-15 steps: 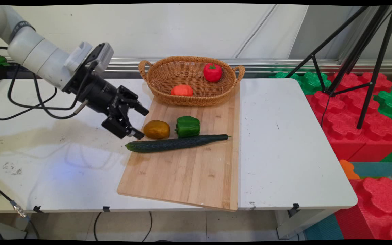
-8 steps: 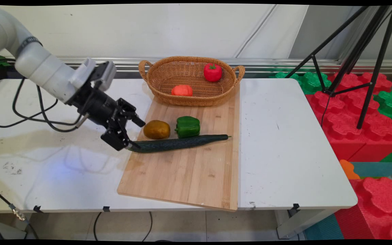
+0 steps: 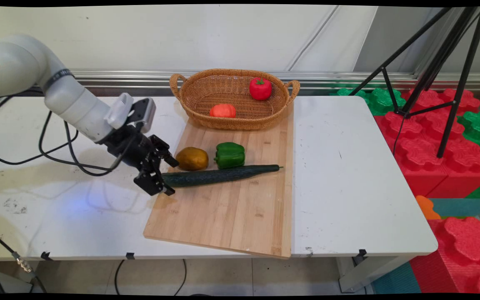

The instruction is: Pick up the cucumber from the cutting board, then place the picked object in the vegetable basket

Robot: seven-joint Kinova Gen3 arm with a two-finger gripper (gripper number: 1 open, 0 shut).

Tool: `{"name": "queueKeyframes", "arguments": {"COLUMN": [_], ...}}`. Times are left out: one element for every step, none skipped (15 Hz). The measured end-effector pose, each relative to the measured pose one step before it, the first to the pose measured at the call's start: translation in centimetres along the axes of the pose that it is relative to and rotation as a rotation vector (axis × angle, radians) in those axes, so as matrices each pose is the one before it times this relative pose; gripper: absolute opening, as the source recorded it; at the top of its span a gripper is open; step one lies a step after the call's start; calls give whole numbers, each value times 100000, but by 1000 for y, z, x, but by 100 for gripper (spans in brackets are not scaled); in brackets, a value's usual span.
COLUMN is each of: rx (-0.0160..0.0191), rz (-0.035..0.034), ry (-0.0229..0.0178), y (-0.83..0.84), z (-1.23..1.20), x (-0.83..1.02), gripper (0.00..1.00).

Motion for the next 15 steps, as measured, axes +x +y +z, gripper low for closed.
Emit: {"name": "queueKeyframes", "arguments": {"rx": [265, 149, 86, 135, 186, 174, 221, 269, 268, 273, 205, 94, 18, 15, -54], "rz": [-245, -197, -111, -172, -297, -231, -107, -129, -106, -176, -130, -103, -154, -199, -32], "ry": [-953, -724, -386, -537, -468, -274, -141, -21, -6, 59, 58, 41, 34, 132, 330], "y": [-78, -46, -21, -35, -15, -26, -34, -43, -42, -47, -50, -35, -23, -8, -14], "z": [585, 478, 296, 415, 419, 369, 269, 253, 229, 143, 124, 74, 24, -48, -108], "x": [-104, -69, -33, -37, -46, -3, 20, 23, 24, 26, 35, 23, -4, -23, 49], "gripper": [100, 100, 100, 100, 100, 100, 100, 0, 0, 0, 0, 0, 0, 0, 0]}}
